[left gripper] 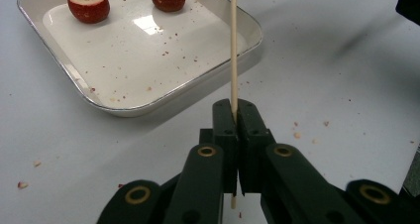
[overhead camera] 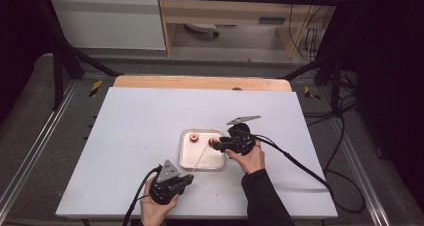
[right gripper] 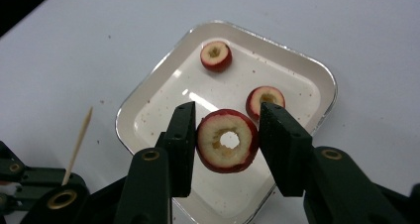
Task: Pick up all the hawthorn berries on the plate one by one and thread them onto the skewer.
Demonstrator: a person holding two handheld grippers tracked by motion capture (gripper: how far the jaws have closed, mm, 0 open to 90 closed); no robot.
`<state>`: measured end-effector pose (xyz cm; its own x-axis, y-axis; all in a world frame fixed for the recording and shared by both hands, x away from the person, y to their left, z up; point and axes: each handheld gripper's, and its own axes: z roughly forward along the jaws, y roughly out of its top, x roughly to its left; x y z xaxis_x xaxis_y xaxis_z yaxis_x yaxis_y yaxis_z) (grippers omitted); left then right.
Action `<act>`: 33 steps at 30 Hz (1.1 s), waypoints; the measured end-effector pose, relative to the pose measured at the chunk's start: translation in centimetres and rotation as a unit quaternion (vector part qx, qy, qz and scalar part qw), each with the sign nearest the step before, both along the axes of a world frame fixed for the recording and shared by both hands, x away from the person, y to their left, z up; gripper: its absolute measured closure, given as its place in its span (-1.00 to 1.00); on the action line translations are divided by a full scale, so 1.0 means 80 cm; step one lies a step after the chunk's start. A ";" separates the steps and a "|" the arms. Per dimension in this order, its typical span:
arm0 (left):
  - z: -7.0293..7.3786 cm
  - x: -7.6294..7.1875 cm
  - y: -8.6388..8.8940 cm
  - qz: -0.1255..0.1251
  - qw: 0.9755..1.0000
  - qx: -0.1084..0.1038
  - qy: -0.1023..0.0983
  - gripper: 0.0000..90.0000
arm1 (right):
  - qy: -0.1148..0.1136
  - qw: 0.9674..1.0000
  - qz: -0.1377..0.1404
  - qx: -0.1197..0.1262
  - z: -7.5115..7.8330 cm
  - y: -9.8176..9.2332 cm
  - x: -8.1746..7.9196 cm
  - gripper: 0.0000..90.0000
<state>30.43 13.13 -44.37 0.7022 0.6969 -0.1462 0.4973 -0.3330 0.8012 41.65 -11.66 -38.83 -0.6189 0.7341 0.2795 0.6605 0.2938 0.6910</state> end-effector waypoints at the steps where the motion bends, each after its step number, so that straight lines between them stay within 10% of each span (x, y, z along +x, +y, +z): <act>1: 0.000 0.000 -0.001 0.001 1.000 -0.001 0.000 0.96 | -0.007 1.000 -0.005 0.007 0.000 -0.003 -0.001 0.33; 13: 0.001 -0.003 -0.022 0.027 1.000 -0.012 0.007 0.96 | -0.075 0.992 -0.040 0.097 0.007 -0.023 -0.015 0.33; 20: 0.005 -0.003 -0.037 0.034 0.999 -0.024 0.013 0.96 | -0.119 0.980 -0.062 0.149 0.004 -0.027 -0.022 0.33; 33: 0.005 0.003 -0.052 0.051 0.997 -0.051 0.033 0.96 | -0.153 0.967 -0.072 0.193 0.003 -0.024 -0.029 0.33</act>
<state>30.68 8.96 -43.97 0.6153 0.7434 -0.2624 0.5765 -0.1972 0.7929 39.29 -13.57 -38.59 -0.6154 0.6965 0.3690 0.4224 -0.1038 0.9004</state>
